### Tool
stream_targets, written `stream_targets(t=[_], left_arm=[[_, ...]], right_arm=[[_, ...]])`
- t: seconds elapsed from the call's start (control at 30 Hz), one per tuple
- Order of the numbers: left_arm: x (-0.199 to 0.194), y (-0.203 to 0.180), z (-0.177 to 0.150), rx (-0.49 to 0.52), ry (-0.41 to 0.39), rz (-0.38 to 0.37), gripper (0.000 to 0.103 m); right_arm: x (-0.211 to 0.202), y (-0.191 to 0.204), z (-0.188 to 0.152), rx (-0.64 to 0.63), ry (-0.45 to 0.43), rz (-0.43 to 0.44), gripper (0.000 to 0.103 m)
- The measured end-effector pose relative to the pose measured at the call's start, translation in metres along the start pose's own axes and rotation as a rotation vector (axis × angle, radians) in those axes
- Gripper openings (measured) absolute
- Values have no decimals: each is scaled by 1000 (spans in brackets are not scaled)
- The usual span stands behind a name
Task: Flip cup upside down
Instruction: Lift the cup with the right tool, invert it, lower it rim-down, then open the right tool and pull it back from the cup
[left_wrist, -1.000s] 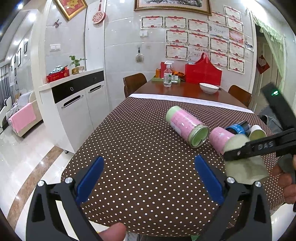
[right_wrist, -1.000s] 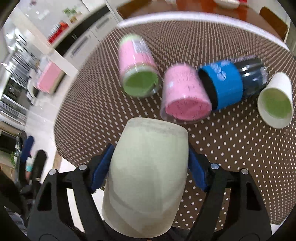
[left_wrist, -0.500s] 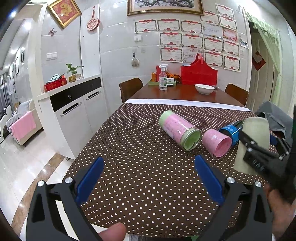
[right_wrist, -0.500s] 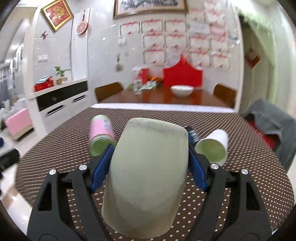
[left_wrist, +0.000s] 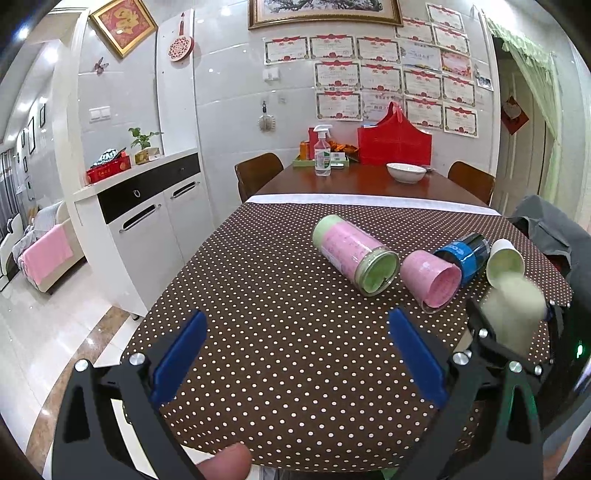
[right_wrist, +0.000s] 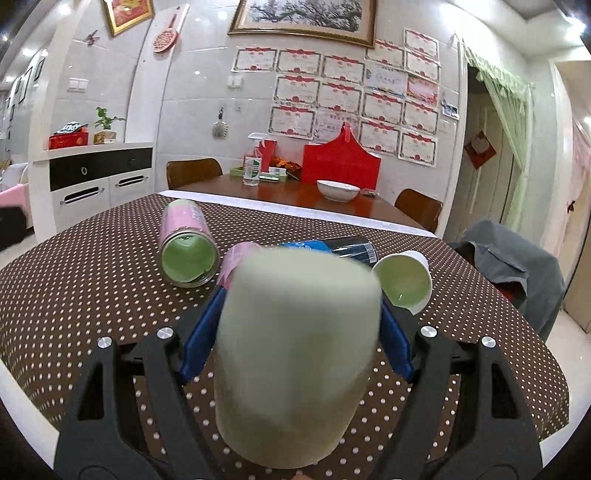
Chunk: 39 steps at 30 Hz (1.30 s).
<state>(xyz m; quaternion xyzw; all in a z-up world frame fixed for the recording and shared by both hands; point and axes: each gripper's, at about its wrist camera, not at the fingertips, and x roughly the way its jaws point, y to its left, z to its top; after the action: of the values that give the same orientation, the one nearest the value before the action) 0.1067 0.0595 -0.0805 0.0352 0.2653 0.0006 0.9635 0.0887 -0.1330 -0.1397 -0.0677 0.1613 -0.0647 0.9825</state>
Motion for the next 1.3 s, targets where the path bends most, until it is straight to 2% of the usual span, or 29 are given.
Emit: stream_targets(t=[0.07,0.2,0.57,0.93,1.17,1.3], left_arm=[[-1,-1,-1,1,0,-1,97],[-1,-3,-1,2,-1,-2,97],[-14,-15,3,16,-23,-18,97],[-42,-25,12,11,-78,-42,97],[-73,-27,17,-8,-152,-52,97],[-88,-31,18,-12,-190,-58,97]], right_arm=[[-3,1,1,-4,-7,-2,87],[-9,-7,3,31,14,51,97],[-21,-28,19,115,64,137,97],[-55,-61,60,211,90,214,97],[-90,-69,76,215,65,222,97],[-104,-75,79,219,46,184,97]])
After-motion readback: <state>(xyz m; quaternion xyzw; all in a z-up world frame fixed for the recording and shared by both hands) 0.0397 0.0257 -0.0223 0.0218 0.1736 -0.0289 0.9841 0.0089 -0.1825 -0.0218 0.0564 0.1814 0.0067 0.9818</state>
